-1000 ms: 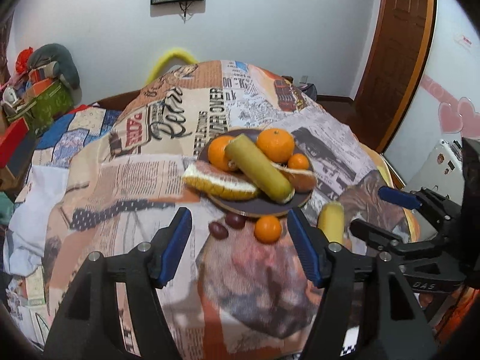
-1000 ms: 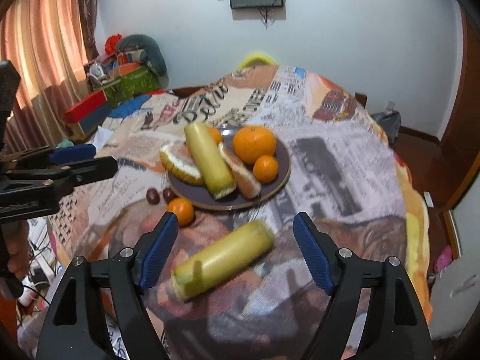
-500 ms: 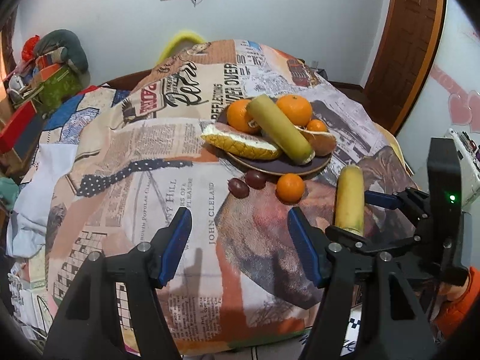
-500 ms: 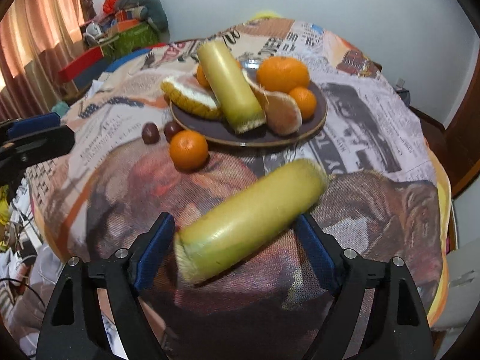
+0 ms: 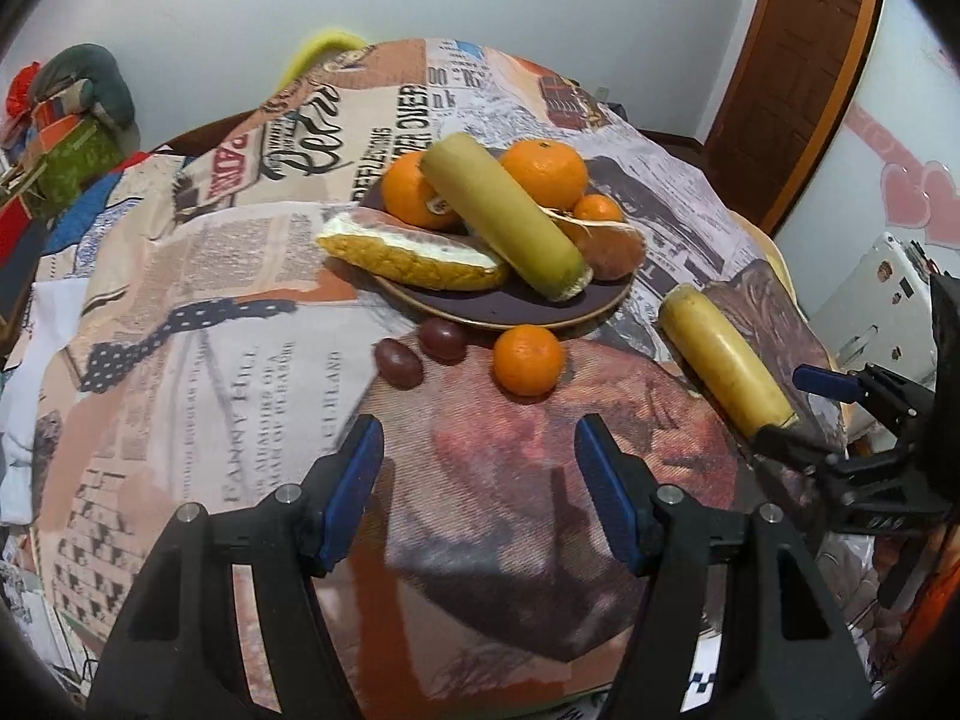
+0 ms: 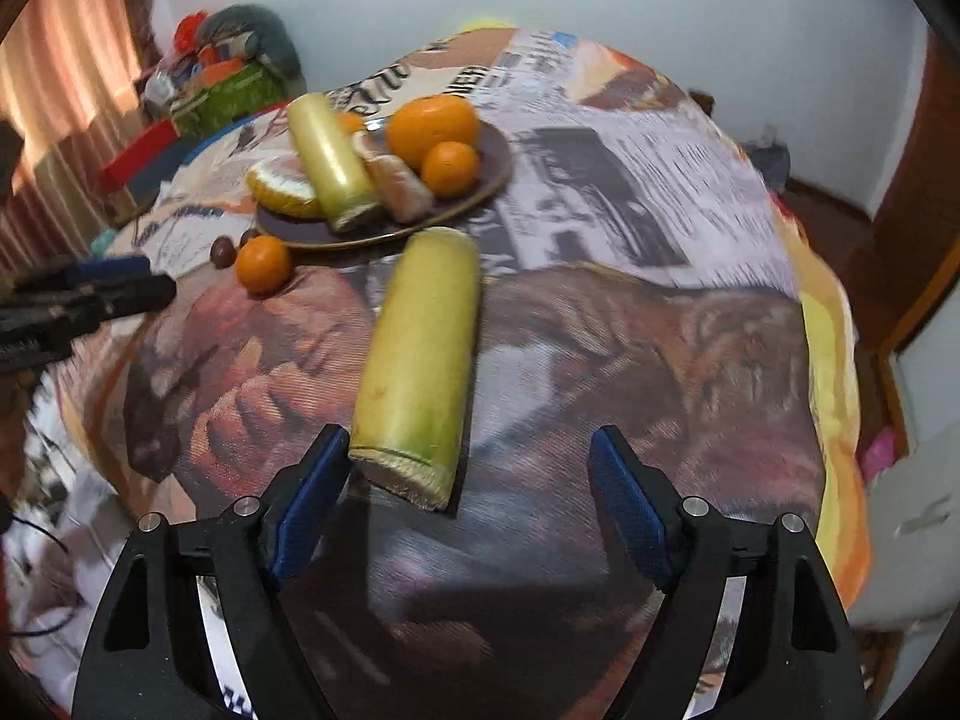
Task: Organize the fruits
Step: 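Move the right tool to the second yellow corn cob and grasp it, then lift the corn cob upright with the right tool and carry it over the plate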
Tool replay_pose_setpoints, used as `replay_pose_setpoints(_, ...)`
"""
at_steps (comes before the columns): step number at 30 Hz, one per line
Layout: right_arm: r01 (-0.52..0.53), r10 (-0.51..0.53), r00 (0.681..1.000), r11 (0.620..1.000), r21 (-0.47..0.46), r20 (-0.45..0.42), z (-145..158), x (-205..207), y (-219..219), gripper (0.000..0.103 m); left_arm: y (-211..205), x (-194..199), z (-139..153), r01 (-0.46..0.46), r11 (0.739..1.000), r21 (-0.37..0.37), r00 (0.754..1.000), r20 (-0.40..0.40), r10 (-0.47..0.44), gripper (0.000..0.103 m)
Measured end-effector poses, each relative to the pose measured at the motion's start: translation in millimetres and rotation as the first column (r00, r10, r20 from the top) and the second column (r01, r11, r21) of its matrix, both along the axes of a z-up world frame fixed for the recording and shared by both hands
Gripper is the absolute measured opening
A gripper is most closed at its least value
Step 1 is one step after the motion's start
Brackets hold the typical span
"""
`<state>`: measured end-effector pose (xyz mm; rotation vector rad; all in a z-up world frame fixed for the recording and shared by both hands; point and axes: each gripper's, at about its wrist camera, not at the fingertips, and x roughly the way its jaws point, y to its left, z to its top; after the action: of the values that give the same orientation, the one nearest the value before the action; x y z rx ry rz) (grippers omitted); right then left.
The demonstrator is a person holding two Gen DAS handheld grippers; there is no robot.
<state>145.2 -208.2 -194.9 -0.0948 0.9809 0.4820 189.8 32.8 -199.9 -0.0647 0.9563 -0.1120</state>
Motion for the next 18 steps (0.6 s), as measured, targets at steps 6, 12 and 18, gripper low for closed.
replay_pose_setpoints(6,0.013,-0.015,0.999,0.999,0.052,0.040,13.1,6.8,-1.9,0.079,-11.0,15.0,-7.3,0.030,1.000,-0.004,0.999,-0.012,-0.030,0.054)
replay_pose_setpoints(12,-0.013,0.011,0.999,0.999,0.037,0.052,7.5,29.1,22.7,0.066,-18.0,31.6,-16.4,0.055,0.998,-0.012,0.998,-0.030,-0.056,0.043)
replay_pose_setpoints(18,-0.058,0.057,0.998,0.997,0.048,0.024,1.2,39.7,35.4,0.046,-24.1,46.7,-24.5,0.068,0.998,-0.016,0.997,-0.044,-0.069,0.041)
